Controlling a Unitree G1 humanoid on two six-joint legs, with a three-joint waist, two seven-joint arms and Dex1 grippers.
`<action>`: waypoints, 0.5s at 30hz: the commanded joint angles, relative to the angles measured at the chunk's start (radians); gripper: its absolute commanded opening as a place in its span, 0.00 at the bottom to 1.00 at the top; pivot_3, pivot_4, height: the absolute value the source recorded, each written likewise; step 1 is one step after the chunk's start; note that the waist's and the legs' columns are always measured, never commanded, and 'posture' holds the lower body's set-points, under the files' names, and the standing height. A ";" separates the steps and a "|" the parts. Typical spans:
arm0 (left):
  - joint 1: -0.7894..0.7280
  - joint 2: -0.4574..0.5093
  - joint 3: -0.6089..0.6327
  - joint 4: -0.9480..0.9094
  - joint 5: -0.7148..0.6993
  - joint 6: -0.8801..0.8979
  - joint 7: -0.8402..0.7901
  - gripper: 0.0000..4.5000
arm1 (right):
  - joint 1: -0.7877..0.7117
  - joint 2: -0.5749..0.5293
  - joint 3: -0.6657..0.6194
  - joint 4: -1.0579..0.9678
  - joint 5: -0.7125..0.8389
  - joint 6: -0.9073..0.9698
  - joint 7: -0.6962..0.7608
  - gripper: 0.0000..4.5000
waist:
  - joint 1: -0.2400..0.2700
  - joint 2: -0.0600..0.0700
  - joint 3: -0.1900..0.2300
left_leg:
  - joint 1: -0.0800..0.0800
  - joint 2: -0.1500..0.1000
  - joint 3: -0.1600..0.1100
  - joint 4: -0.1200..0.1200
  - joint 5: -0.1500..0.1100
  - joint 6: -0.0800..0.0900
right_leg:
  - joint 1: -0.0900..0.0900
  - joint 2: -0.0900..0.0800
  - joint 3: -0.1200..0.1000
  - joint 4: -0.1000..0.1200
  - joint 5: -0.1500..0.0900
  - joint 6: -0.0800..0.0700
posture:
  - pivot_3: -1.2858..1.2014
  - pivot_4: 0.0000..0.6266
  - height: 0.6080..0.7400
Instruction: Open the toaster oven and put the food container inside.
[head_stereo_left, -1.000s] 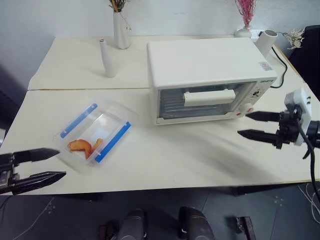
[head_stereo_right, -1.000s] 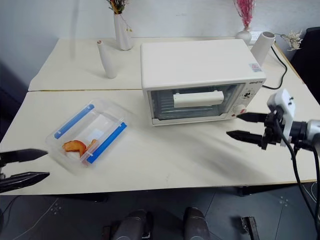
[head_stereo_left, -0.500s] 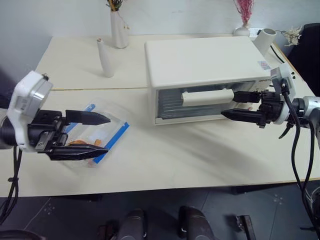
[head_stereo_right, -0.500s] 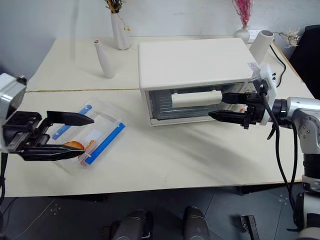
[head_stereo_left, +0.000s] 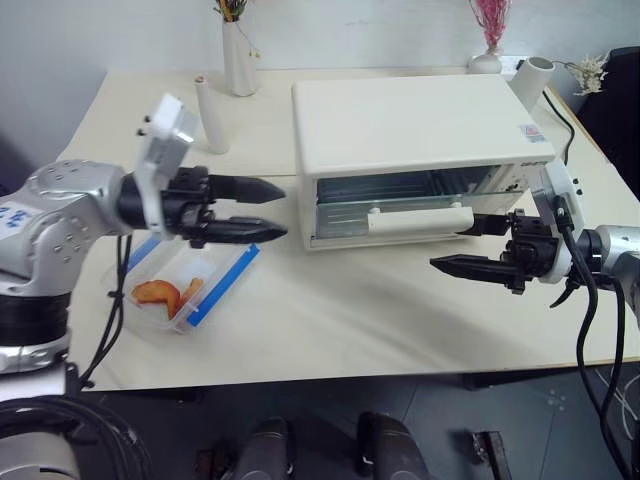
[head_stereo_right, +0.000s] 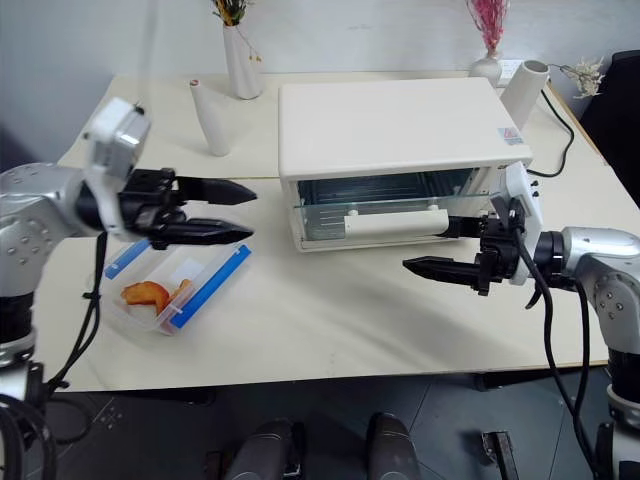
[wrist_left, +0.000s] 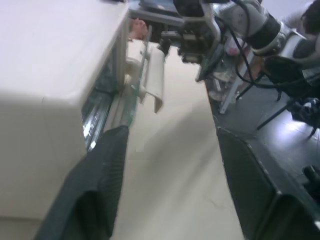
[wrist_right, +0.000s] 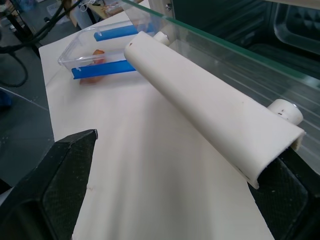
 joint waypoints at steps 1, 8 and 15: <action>-0.077 -0.067 -0.065 0.081 0.123 -0.105 -0.004 0.39 | 0.022 0.018 -0.060 -0.083 0.064 -0.006 -0.031 1.00 | 0.001 0.000 0.000 | 0.000 0.000 0.000 0.000 0.000 0.000 | 0.000 0.000 0.000 0.000 0.000 0.000 | 0.52 0.24 1.00; -0.193 -0.208 -0.108 0.245 0.253 -0.213 0.007 0.01 | 0.085 0.030 -0.070 -0.130 0.075 -0.022 -0.069 1.00 | 0.008 0.000 0.000 | 0.000 0.000 0.000 0.001 0.000 0.000 | 0.000 0.000 0.000 0.000 0.000 0.000 | 0.52 0.24 1.00; -0.201 -0.259 -0.137 0.276 0.326 -0.243 -0.020 0.01 | 0.104 0.038 -0.074 -0.149 0.084 -0.030 -0.096 1.00 | 0.014 -0.001 0.000 | 0.000 0.000 0.000 0.003 0.000 0.000 | 0.000 0.000 0.000 0.001 0.000 0.000 | 0.52 0.24 1.00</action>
